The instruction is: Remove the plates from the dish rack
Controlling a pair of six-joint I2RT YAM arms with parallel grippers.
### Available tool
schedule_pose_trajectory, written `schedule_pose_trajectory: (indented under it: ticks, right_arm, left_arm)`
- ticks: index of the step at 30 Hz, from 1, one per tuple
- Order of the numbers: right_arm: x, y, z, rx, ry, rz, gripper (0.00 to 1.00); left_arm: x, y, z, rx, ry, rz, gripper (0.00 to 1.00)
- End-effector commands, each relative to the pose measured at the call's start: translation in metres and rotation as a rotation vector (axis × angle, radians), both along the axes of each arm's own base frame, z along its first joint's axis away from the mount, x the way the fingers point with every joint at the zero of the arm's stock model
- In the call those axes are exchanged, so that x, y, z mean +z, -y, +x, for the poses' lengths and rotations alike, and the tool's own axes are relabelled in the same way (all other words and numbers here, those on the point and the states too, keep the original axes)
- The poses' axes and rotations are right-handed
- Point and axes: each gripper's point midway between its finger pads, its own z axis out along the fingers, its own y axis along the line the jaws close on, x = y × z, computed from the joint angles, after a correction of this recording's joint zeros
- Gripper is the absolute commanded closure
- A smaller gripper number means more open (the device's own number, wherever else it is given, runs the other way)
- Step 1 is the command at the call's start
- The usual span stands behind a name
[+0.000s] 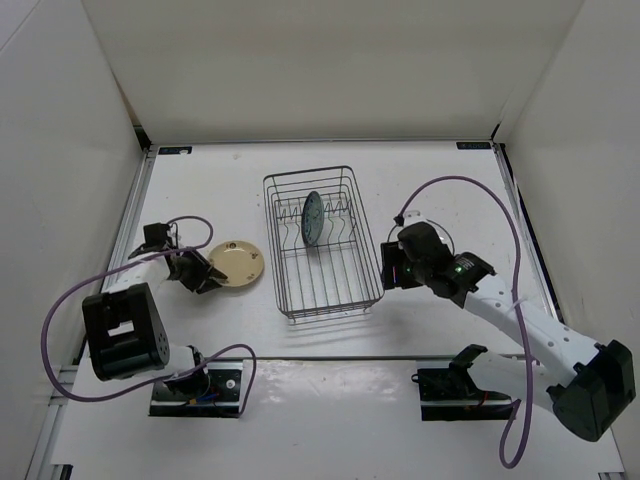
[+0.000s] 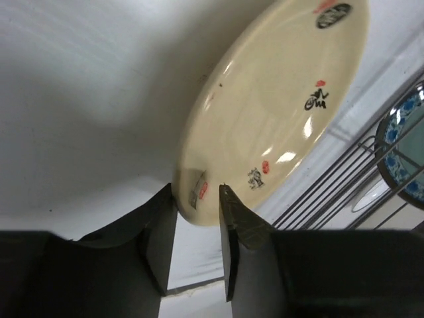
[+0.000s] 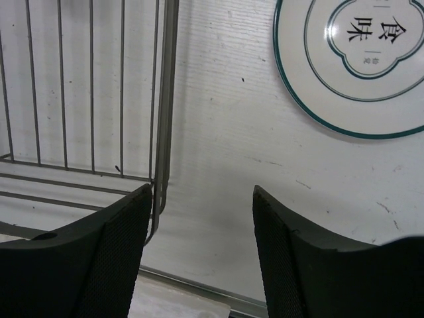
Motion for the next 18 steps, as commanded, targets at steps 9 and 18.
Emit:
schedule_pose_trajectory:
  ticks: [9, 18]
  right_arm:
    - [-0.011, -0.035, 0.007, 0.014, -0.060, 0.128, 0.52]
    - [-0.031, -0.028, -0.004, -0.093, -0.100, 0.184, 0.87]
  left_arm:
    - [0.014, -0.011, 0.003, 0.032, -0.057, 0.053, 0.15]
    - [0.088, -0.006, 0.026, 0.006, 0.188, 0.147, 0.09]
